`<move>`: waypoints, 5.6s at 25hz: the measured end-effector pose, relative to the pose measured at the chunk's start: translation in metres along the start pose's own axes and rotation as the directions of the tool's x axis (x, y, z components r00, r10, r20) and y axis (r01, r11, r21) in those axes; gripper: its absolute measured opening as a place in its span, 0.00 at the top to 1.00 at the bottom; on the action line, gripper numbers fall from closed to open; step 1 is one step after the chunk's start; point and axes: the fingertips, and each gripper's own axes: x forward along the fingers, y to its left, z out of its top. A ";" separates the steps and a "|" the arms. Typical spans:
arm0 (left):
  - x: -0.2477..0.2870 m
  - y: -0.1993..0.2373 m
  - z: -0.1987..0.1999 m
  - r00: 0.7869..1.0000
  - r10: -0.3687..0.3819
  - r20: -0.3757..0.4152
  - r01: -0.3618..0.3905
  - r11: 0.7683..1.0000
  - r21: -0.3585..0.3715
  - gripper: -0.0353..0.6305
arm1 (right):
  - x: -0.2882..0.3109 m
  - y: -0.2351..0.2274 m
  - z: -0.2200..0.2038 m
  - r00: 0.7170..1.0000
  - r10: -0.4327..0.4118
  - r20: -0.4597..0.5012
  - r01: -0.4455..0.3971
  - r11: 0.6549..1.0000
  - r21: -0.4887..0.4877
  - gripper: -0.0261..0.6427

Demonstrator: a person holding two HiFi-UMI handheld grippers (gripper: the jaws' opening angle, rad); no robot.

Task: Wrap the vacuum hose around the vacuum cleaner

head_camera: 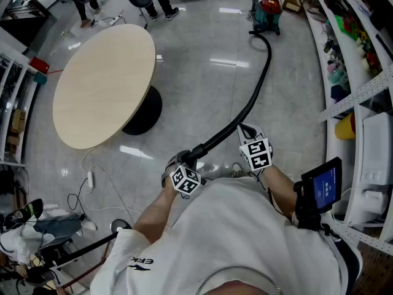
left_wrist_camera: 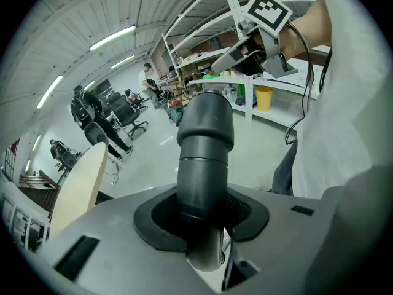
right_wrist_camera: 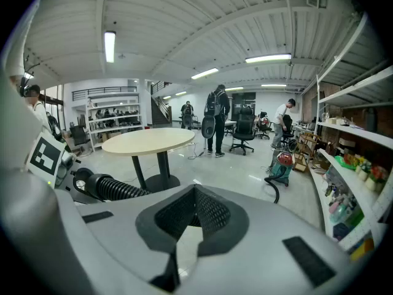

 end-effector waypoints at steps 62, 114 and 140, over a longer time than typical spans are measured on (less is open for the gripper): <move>0.028 -0.044 0.212 0.942 -0.288 0.172 0.201 0.894 0.400 0.76 | -0.063 -0.124 -0.036 0.916 -0.402 0.020 0.355 0.785 -0.508 0.64; 0.239 -0.024 0.564 0.777 -0.592 0.213 0.290 0.637 0.714 0.76 | -0.068 -0.477 -0.007 0.602 -0.786 -0.141 0.700 0.604 -0.381 0.67; 0.375 -0.016 0.748 0.860 -0.486 0.157 0.284 0.710 0.644 0.76 | -0.017 -0.715 0.010 0.677 -0.733 -0.065 0.643 0.632 -0.432 0.68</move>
